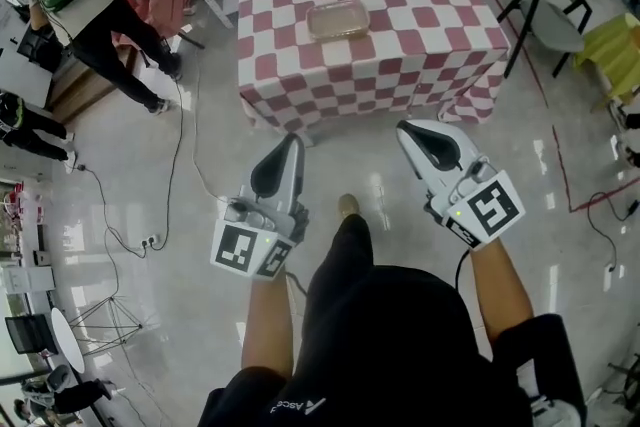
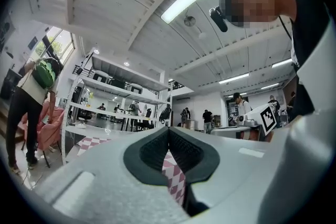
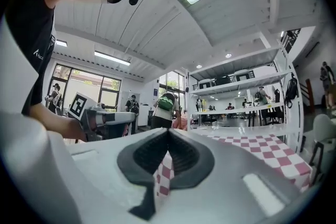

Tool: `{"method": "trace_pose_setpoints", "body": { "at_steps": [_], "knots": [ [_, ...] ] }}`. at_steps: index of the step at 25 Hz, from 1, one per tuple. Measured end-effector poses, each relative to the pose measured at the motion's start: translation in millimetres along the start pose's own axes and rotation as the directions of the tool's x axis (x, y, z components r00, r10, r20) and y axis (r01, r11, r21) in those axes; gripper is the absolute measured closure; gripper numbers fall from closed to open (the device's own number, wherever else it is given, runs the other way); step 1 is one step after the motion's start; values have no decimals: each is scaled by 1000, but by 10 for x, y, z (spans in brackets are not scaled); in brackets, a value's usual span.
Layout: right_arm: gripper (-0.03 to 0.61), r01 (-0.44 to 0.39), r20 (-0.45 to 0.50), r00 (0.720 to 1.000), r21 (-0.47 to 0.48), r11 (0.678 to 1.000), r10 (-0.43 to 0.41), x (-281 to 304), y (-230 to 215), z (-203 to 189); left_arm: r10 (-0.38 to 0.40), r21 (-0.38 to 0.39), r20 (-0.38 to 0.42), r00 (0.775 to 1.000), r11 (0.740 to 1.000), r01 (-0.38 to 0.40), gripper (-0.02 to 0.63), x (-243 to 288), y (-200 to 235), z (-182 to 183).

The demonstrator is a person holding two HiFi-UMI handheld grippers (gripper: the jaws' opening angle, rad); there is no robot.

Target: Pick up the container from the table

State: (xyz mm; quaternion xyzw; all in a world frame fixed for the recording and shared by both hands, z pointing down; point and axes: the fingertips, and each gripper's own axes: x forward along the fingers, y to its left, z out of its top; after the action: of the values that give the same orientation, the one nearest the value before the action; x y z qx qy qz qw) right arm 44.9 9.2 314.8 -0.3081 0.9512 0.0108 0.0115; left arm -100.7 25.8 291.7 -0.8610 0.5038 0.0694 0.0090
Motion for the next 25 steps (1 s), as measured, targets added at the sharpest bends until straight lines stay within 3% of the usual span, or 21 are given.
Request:
{"method": "trace_pose_setpoints", "body": {
  "at_steps": [13, 25],
  "knots": [
    [575, 111, -81, 990, -15, 994, -112, 1549, -1004, -245, -97, 42, -53, 994, 994, 100, 603, 1216, 1569, -300],
    [575, 103, -213, 970, -74, 992, -116, 2049, -1604, -652, -141, 10, -121, 983, 990, 143, 603, 1795, 1996, -659]
  ]
}}
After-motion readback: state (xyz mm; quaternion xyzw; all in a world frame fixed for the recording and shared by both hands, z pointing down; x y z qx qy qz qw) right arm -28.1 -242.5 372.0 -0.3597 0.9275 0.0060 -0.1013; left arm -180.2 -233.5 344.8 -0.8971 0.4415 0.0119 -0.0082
